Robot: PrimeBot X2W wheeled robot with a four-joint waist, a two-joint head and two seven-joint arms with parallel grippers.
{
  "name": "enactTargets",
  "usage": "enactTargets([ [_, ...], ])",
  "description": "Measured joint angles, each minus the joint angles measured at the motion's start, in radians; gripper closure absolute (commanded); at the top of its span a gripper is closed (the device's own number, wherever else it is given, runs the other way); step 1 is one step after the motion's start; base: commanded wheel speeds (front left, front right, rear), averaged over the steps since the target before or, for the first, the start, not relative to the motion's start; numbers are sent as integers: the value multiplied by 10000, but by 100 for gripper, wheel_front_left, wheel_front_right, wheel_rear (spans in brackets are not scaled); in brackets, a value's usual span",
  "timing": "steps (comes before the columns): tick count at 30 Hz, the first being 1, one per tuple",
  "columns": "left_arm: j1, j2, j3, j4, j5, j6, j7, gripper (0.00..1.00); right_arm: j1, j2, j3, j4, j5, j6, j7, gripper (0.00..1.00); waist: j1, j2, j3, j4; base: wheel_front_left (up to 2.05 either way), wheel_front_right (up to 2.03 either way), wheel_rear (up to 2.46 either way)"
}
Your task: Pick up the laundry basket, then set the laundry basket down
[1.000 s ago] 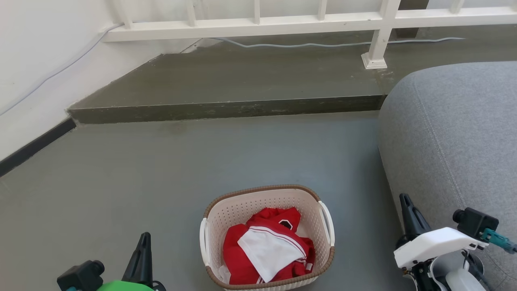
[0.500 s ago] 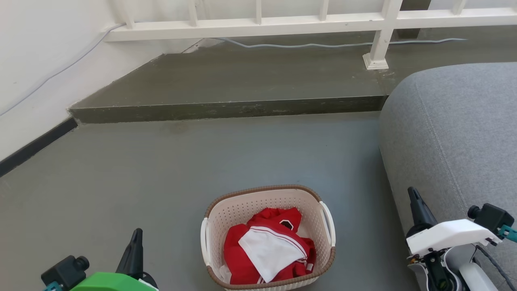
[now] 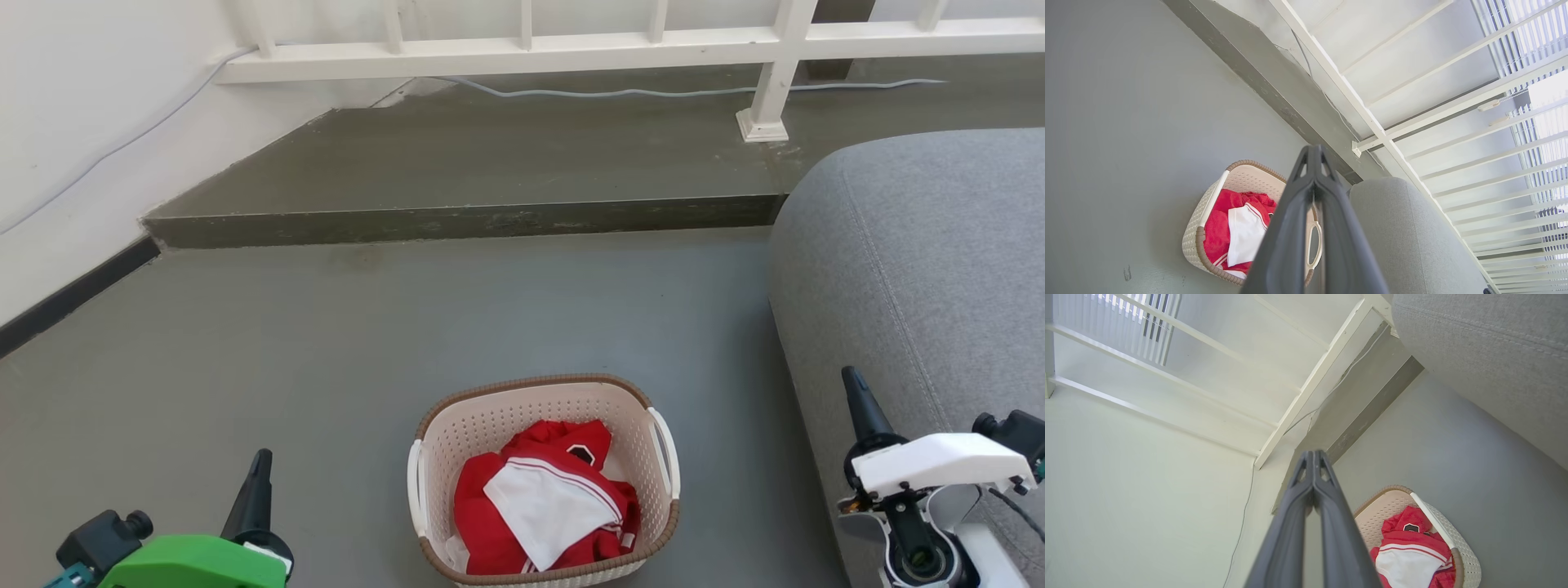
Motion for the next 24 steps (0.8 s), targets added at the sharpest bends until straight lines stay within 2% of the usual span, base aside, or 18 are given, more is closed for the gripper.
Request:
enactTargets([
  [24, -773, 13, 602, 905, -3196, -690, 428, 100, -289, 247, -1016, 121, 3078, 608, 719, 100, 0, 0, -24, 78, 0, 0, 0],
])
